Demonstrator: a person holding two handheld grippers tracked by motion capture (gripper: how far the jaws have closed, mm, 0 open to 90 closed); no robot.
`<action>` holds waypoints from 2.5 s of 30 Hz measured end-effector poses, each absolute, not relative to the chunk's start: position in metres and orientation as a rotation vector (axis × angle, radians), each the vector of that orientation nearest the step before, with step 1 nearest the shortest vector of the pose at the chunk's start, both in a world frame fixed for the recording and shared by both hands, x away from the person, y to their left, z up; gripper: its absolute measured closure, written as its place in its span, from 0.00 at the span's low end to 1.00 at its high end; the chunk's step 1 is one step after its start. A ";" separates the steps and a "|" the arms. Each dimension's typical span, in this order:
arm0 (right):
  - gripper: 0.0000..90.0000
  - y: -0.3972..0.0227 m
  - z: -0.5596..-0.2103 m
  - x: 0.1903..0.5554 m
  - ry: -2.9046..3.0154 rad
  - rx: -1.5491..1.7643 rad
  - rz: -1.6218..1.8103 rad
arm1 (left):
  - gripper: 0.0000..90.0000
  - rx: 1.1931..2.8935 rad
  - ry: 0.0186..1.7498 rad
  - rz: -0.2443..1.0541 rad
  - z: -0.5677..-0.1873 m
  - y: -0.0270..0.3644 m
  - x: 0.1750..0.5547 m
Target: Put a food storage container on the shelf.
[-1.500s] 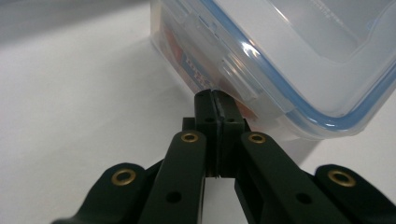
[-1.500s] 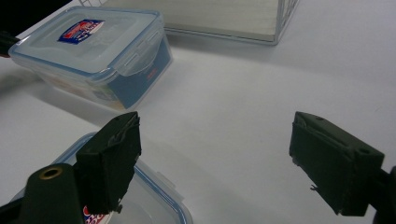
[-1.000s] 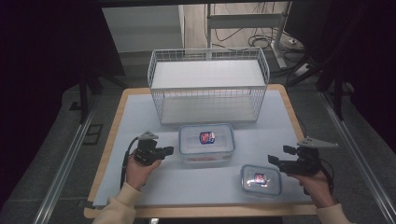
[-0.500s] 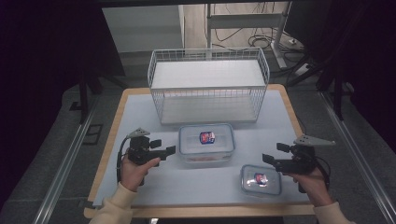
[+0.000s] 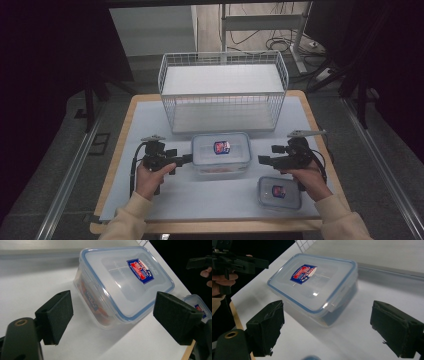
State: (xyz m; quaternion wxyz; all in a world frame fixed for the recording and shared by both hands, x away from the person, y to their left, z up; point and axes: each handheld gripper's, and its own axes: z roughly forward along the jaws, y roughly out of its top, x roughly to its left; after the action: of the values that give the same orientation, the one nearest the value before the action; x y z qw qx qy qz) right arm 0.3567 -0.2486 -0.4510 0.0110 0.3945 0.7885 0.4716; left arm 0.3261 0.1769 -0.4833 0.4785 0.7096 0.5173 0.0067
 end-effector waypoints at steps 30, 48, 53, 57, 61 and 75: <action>0.20 -0.199 -0.491 0.422 2.704 1.386 1.366 | 0.24 1.708 1.284 -0.259 -0.518 0.156 0.364; 0.38 -0.210 -0.495 0.429 2.768 1.564 1.426 | 0.34 1.689 1.276 -0.274 -0.517 0.156 0.358; 0.44 -0.211 -0.488 0.424 2.755 1.539 1.417 | 0.39 1.688 1.263 -0.237 -0.514 0.157 0.351; 0.52 -0.215 -0.482 0.417 2.729 1.512 1.439 | 0.45 1.679 1.253 -0.185 -0.510 0.157 0.346; 0.53 -0.214 -0.478 0.411 2.711 1.466 1.422 | 0.47 1.690 1.246 -0.145 -0.508 0.155 0.342; 0.55 -0.218 -0.470 0.401 2.641 1.358 1.470 | 0.50 1.684 1.229 -0.107 -0.503 0.153 0.340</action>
State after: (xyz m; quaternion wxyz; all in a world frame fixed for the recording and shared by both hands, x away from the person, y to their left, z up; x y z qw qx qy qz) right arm 0.4014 -0.2180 -0.4704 -0.0857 0.4083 0.7941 0.4419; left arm 0.3404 0.1527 -0.5026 0.5030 0.6972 0.5089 -0.0445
